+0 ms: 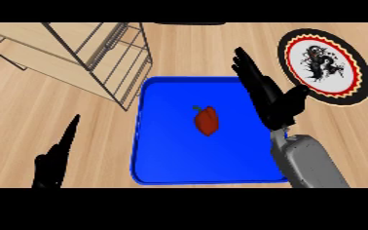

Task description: Pick the bell pepper from the tray and place it in the plate

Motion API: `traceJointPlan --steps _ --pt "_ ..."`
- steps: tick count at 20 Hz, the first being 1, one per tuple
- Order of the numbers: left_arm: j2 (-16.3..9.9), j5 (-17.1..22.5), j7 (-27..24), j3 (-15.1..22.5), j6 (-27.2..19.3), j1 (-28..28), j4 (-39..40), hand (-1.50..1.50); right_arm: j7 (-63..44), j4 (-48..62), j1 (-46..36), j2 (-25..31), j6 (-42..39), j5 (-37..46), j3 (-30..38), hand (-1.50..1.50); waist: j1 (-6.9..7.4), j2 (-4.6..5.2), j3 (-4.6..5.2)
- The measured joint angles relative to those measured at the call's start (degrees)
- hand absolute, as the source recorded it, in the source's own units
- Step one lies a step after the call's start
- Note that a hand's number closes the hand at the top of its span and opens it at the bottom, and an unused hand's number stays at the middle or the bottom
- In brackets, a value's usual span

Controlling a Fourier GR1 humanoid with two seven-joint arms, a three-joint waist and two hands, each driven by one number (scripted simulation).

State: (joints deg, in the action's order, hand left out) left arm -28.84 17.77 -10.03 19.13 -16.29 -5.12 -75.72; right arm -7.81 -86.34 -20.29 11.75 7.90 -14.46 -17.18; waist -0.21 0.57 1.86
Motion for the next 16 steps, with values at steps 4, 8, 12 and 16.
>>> traceJointPlan --steps 4,8,12,16 --pt "-11.4 -1.7 -5.3 5.7 0.8 -28.8 -17.7 0.00 -7.0 7.1 -0.7 -0.4 -4.6 -3.4 -1.9 -1.50 3.64 -0.75 -4.69" --pt "-15.9 -4.3 -6.3 4.1 1.3 -27.9 -18.2 0.00 -14.8 12.6 -2.1 1.9 -11.8 -3.1 -7.7 -1.50 4.33 0.63 -2.91" --pt "-18.4 -5.2 -6.4 3.5 2.9 -26.4 -18.1 0.00 -18.6 14.6 -8.3 6.0 -20.7 1.6 -14.7 -1.50 4.58 0.60 -1.76" --pt "-20.0 -5.0 -5.7 3.2 4.5 -25.6 -17.8 0.00 -21.0 15.8 -15.2 7.9 -27.9 6.2 -20.4 -1.50 4.16 0.65 -1.45"
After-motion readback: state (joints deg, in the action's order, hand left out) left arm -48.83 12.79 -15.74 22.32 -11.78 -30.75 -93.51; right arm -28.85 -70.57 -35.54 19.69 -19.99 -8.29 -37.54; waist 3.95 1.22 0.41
